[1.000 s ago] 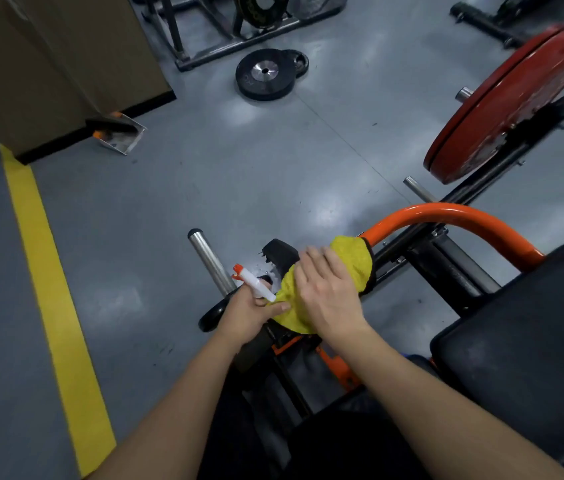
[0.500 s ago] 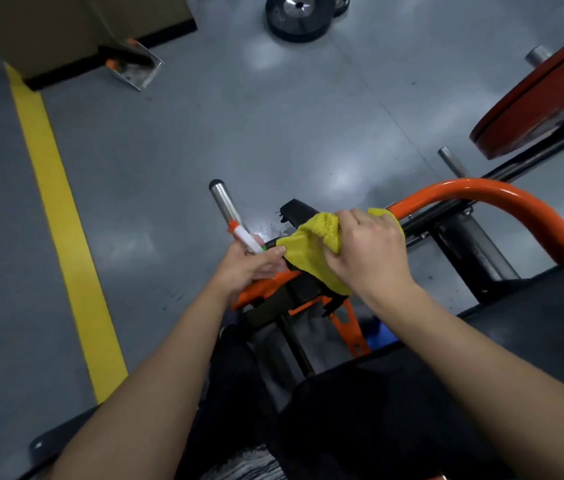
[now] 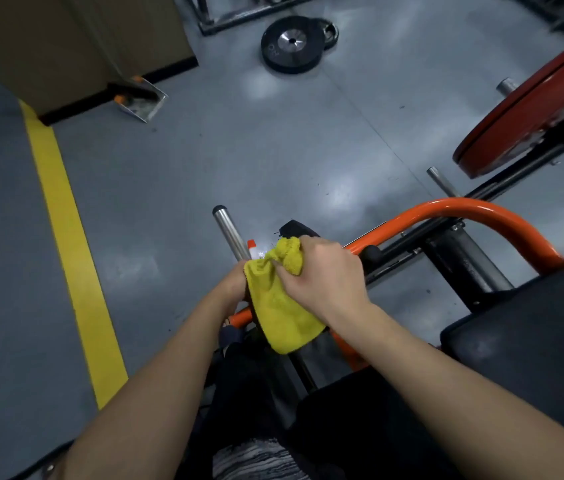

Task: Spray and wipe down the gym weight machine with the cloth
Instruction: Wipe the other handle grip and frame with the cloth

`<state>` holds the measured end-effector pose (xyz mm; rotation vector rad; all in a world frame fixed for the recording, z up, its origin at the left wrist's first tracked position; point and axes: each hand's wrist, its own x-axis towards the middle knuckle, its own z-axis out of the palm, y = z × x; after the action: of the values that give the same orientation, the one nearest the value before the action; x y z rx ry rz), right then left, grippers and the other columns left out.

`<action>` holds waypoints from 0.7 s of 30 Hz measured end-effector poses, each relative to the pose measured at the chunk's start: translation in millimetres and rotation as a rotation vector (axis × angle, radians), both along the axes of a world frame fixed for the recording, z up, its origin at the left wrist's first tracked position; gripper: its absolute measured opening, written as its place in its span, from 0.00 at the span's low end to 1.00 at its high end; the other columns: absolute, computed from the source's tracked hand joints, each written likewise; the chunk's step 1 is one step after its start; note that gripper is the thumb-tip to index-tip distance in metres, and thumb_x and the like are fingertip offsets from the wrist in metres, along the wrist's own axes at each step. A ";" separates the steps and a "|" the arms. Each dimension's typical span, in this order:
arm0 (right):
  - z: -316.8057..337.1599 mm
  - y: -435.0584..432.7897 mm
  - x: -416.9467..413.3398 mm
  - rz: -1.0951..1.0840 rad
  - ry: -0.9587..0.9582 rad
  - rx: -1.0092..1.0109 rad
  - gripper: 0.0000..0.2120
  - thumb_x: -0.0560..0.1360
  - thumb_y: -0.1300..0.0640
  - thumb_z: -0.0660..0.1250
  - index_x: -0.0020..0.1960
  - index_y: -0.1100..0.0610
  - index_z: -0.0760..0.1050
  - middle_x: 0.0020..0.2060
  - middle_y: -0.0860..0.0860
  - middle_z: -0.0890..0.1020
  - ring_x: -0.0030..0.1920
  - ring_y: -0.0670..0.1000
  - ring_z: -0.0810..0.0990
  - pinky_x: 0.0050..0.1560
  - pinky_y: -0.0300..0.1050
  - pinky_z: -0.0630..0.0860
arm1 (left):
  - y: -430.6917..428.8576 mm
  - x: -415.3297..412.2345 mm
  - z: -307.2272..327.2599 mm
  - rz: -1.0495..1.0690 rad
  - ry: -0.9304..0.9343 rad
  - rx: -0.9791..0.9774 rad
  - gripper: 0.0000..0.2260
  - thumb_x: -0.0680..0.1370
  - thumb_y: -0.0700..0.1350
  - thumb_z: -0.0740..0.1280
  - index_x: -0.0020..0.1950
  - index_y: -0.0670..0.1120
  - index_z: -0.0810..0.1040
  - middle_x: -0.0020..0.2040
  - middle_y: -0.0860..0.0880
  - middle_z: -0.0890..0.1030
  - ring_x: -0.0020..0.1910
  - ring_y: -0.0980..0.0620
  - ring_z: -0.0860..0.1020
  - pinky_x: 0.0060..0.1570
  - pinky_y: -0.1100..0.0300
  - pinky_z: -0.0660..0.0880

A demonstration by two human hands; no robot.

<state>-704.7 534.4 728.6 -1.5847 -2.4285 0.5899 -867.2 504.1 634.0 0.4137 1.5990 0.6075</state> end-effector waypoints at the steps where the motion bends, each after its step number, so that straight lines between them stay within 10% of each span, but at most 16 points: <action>1: -1.3 1.1 -1.6 -0.010 0.014 -0.045 0.18 0.77 0.37 0.66 0.44 0.52 0.70 0.45 0.51 0.82 0.48 0.59 0.82 0.39 0.48 0.70 | -3.4 -3.2 4.9 0.059 -0.033 -0.035 0.14 0.79 0.55 0.68 0.45 0.44 0.76 0.37 0.43 0.80 0.35 0.48 0.81 0.36 0.60 0.79; 5: 10.6 -13.0 -4.8 -0.113 0.228 -0.136 0.19 0.75 0.34 0.67 0.47 0.50 0.78 0.45 0.51 0.84 0.50 0.60 0.82 0.47 0.51 0.79 | -22.3 -19.6 49.1 0.108 -0.080 0.003 0.41 0.66 0.77 0.67 0.66 0.48 0.80 0.60 0.42 0.84 0.61 0.39 0.81 0.65 0.37 0.75; 13: 64.9 -10.0 -35.9 -0.212 0.509 -0.308 0.19 0.74 0.39 0.71 0.46 0.55 0.83 0.44 0.53 0.85 0.51 0.60 0.82 0.49 0.49 0.78 | -70.8 -76.7 166.3 0.120 -0.037 0.112 0.33 0.75 0.75 0.61 0.46 0.44 0.78 0.32 0.45 0.69 0.33 0.44 0.73 0.53 0.47 0.76; 16: 72.5 -7.7 -50.7 -0.213 0.561 -0.378 0.17 0.74 0.41 0.72 0.45 0.55 0.82 0.41 0.51 0.84 0.49 0.58 0.82 0.48 0.48 0.77 | -82.4 -93.9 180.3 0.204 -0.016 0.108 0.37 0.75 0.71 0.64 0.67 0.40 0.70 0.49 0.36 0.85 0.51 0.37 0.85 0.61 0.41 0.78; 21: 61.5 -5.1 -78.9 -0.251 0.696 -0.449 0.13 0.73 0.45 0.76 0.43 0.56 0.82 0.41 0.51 0.85 0.48 0.56 0.83 0.48 0.48 0.78 | -83.5 -112.5 184.8 0.276 -0.092 0.142 0.39 0.75 0.70 0.65 0.72 0.42 0.62 0.58 0.32 0.83 0.59 0.36 0.83 0.67 0.36 0.73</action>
<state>-783.6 529.3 790.2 -1.4481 -1.6293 1.4221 -979.8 420.7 818.8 0.2659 1.5412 0.9411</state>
